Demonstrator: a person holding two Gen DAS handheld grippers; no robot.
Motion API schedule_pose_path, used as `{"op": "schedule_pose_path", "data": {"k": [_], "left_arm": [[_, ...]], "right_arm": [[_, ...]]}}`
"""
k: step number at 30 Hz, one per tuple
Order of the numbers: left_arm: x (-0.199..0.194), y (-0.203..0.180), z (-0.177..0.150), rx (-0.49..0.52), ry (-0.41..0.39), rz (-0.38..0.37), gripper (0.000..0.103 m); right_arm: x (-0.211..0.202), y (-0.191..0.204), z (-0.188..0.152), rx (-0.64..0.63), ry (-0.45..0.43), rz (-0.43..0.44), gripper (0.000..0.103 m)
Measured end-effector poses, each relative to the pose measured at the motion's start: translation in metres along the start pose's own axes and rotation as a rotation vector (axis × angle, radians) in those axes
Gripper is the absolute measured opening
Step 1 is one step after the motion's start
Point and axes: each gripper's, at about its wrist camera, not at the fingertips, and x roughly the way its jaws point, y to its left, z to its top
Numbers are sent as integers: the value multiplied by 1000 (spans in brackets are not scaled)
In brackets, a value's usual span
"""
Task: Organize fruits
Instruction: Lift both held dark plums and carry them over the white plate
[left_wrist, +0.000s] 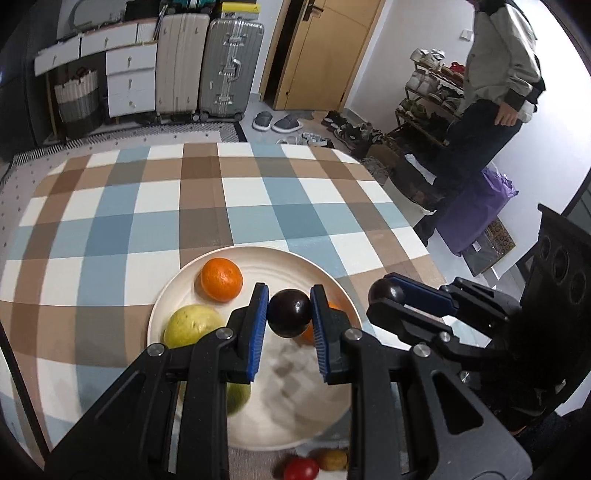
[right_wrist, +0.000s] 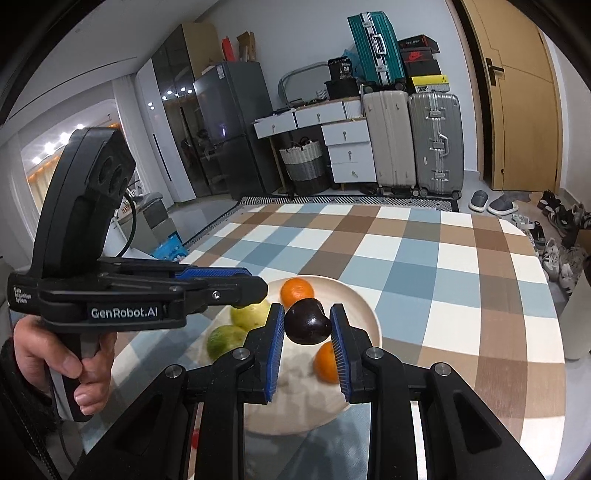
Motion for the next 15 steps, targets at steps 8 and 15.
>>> {"op": "schedule_pose_path", "data": {"k": [8,15], "left_arm": [[45,11,17,-15,59,0,20],[78,16,25,-24,110,-2,20]], "right_arm": [[34,-17,2,21,43,5,25],[52,-29,-1,37,75,0,25]]}}
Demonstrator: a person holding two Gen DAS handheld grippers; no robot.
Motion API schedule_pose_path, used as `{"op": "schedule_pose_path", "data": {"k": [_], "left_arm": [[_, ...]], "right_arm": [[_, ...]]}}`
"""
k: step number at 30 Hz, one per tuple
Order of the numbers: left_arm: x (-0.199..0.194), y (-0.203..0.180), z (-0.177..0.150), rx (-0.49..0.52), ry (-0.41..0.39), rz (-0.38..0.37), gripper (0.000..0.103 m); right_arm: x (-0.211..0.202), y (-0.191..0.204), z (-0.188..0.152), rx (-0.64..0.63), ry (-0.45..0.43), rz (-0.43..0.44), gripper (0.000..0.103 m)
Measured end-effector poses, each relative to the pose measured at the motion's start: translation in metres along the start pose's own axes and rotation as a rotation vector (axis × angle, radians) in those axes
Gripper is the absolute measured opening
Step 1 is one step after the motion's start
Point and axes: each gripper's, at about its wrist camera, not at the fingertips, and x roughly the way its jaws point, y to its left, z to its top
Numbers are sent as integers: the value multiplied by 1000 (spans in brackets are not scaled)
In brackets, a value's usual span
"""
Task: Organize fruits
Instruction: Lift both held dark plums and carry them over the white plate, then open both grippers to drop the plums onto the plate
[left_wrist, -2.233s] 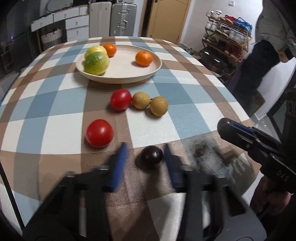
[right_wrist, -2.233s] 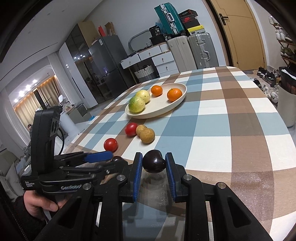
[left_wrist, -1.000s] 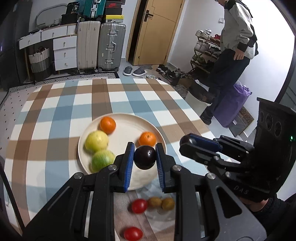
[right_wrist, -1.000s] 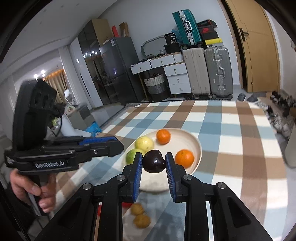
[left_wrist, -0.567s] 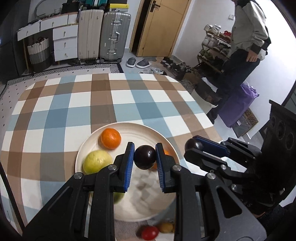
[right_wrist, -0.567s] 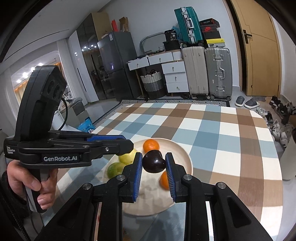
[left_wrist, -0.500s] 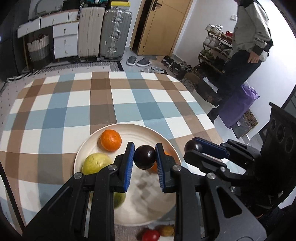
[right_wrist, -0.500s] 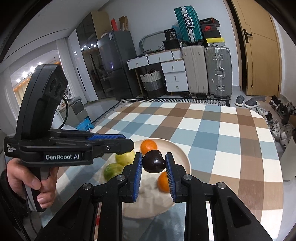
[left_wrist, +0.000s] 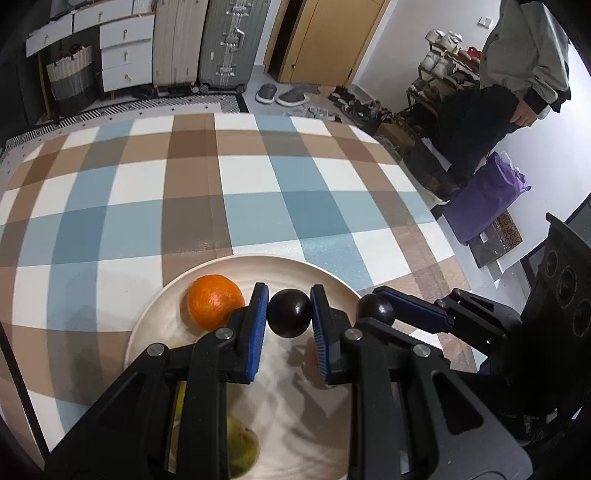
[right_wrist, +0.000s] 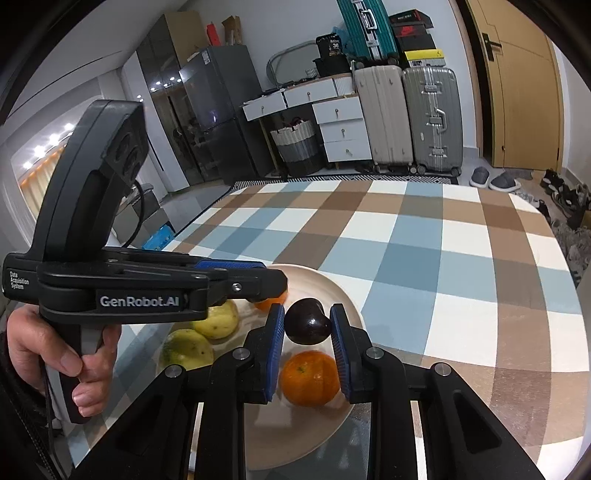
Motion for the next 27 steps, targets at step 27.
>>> {"op": "schedule_pose_path", "data": {"k": [27], "left_arm": [[-22,2,-9,-40,-21,-30,23]], "right_arm": [[-36,3,-15,6,-64,-53,40]]}}
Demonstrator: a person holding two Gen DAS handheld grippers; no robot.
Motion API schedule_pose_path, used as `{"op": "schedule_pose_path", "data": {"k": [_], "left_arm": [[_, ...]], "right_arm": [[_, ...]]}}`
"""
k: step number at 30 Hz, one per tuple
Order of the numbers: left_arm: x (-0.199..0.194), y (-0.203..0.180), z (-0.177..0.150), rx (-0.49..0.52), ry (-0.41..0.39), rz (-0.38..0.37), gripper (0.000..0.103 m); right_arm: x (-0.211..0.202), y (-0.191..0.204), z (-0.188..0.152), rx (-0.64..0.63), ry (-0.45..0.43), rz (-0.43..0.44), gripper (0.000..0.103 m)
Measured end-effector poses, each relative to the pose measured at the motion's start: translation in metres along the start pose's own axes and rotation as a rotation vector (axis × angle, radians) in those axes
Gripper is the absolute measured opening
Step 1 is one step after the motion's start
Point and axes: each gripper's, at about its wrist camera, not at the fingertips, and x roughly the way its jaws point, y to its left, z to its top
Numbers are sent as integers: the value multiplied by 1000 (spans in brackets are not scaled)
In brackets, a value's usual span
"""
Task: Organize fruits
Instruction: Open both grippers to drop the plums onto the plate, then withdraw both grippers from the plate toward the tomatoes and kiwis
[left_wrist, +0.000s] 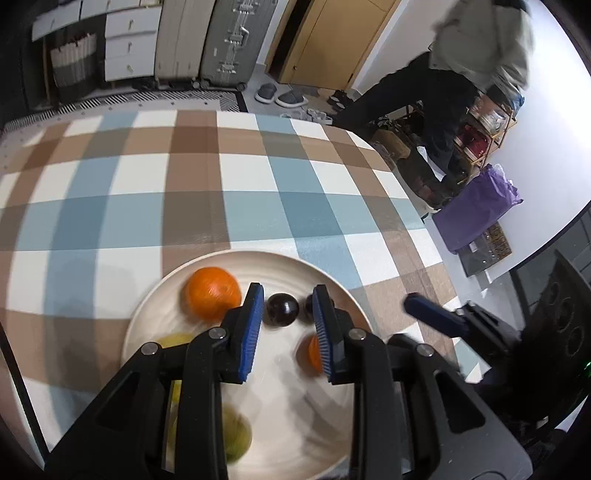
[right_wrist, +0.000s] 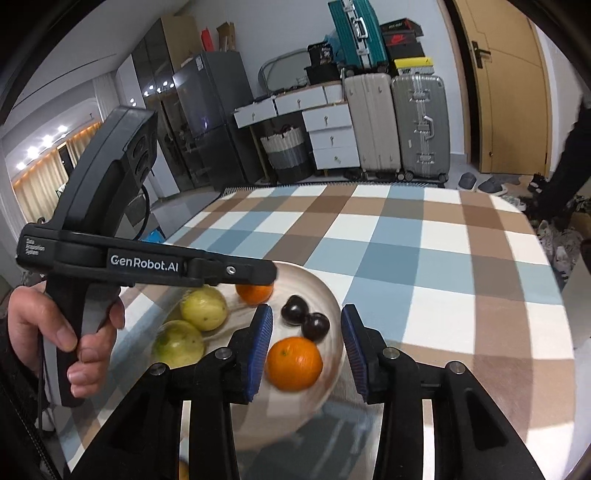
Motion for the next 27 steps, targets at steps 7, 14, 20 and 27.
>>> {"op": "schedule_pose_path", "data": {"k": [7,14,20,27], "left_arm": [[-55,-13,-26,10,-77,35,23],[-114,-37,-60,71,-173,130,47],[-158,-54,-89,101,-238,173,74],[-198,-63,-127,84,-301,230,100]], "right_arm": [[-52,19,-2,15,-80,1,44],[-98,50,-3,5,-154,26,49],[-125,74,-10,-3,-175,33,58],[-160,103,-22,-4,-230,50,82]]}}
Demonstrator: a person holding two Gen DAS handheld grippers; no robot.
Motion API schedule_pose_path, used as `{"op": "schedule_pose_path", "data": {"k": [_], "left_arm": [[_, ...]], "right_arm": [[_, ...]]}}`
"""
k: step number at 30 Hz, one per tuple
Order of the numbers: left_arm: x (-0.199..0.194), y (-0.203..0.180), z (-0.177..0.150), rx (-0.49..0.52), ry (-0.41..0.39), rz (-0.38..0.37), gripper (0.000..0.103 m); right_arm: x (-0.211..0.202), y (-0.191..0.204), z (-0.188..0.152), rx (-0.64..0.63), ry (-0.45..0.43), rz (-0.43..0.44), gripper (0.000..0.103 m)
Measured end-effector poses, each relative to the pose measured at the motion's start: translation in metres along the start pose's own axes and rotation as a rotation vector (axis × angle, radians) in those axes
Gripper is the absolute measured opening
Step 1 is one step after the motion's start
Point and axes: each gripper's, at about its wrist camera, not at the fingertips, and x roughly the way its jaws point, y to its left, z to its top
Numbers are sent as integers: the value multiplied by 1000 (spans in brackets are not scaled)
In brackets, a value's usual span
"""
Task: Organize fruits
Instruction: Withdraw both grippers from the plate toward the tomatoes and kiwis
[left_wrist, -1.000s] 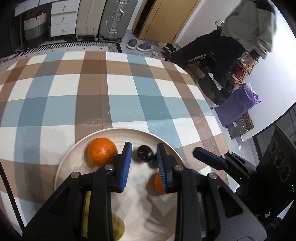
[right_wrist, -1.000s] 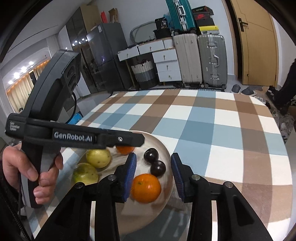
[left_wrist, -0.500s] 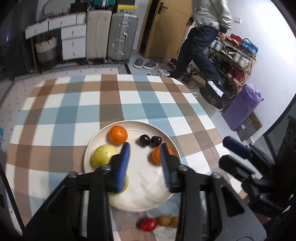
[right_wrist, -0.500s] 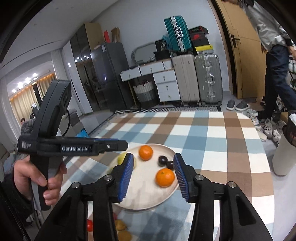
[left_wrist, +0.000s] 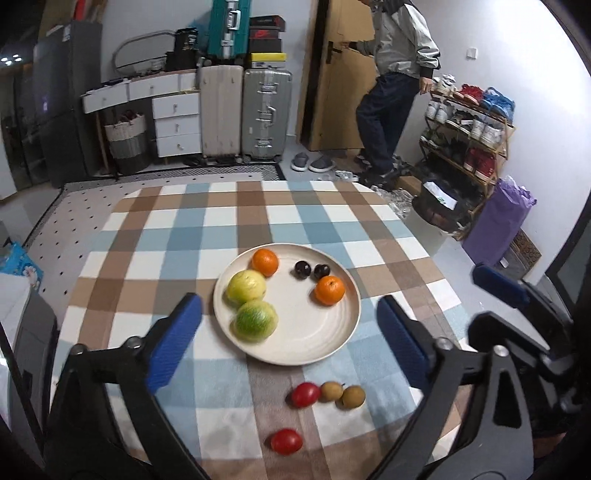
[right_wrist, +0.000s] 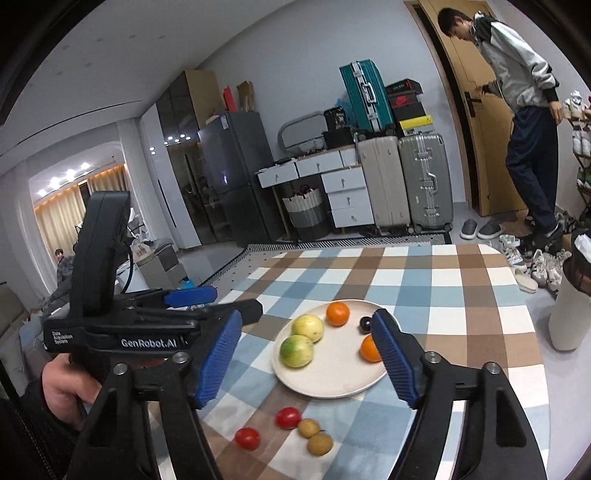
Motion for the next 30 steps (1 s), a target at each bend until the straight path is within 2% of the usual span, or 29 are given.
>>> {"op": "schedule_pose_path", "data": {"k": [2,7,17,20,24,30], "left_arm": [[-12,2,-8,-5,-20,15,102],[-33,13,-26,-47,-37,23,102],[-38,46,-73,-149,-9,53,102],[-35,54,-90,-172,5,120,102],[-28,61,-114,-189,21,139,102],[-8,59,-139,-169,63,92,102]], "right_arm": [[-7,8,-1,-13,-8,-3,90],[-24,23,-10,-17,-28,-7,99],[-37,32,-34,-28,-18,-49,101],[-39,31,-43,-25,-16,-57,102],[-34,27,-56,-9,10,-73,103],[-22,19,-78,12,46,-97,103]]}}
